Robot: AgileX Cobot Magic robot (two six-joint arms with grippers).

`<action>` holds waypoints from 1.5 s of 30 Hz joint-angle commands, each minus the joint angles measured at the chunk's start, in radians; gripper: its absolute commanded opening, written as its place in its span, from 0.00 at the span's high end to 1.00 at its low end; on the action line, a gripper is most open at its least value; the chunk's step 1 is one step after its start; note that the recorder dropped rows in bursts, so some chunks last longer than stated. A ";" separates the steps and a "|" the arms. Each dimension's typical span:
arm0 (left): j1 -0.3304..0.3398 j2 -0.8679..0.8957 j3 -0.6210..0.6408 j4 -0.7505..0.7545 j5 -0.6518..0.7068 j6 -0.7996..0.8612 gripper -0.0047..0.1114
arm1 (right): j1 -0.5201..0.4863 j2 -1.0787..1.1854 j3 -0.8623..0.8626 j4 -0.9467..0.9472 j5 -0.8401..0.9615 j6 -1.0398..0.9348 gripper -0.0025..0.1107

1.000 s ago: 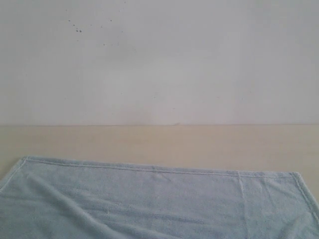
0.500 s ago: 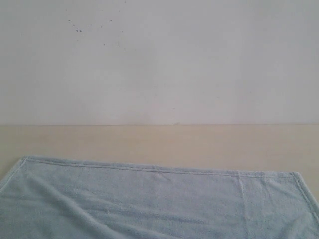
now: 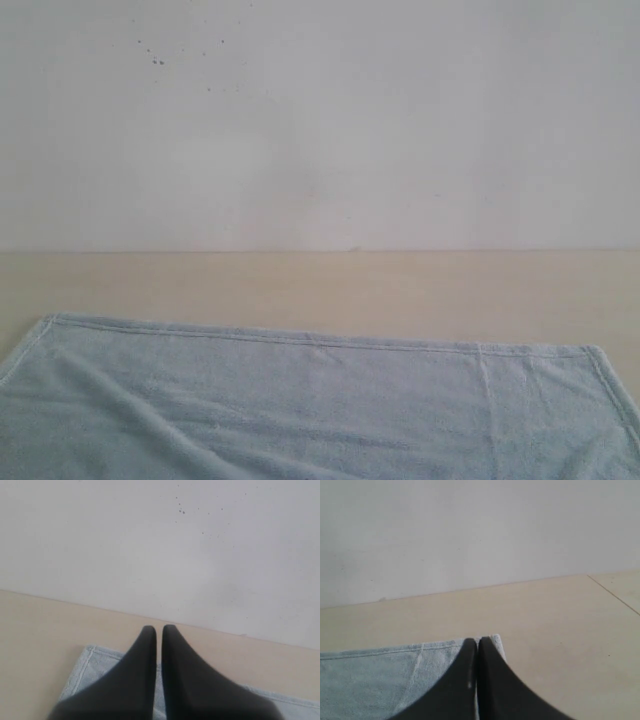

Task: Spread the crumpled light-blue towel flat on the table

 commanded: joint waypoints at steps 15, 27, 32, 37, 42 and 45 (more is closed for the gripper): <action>-0.004 -0.006 0.004 -0.008 0.001 -0.006 0.92 | -0.001 -0.005 0.064 -0.007 -0.020 0.001 0.98; -0.004 -0.006 0.004 -0.008 0.001 -0.006 0.92 | -0.001 -0.005 0.064 -0.007 -0.020 0.001 0.98; -0.004 -0.006 0.004 -0.008 0.001 -0.006 0.92 | -0.001 -0.005 0.064 -0.007 -0.020 0.001 0.98; -0.004 -0.006 0.004 -0.008 0.001 -0.006 0.92 | -0.001 -0.005 0.064 -0.007 -0.022 0.005 0.98; -0.004 -0.022 0.005 -0.014 0.001 -0.006 0.92 | -0.001 -0.005 0.064 -0.007 -0.022 0.005 0.98; -0.004 -0.062 0.022 -0.111 -0.010 -0.006 0.92 | -0.001 -0.005 0.064 -0.007 -0.022 0.005 0.98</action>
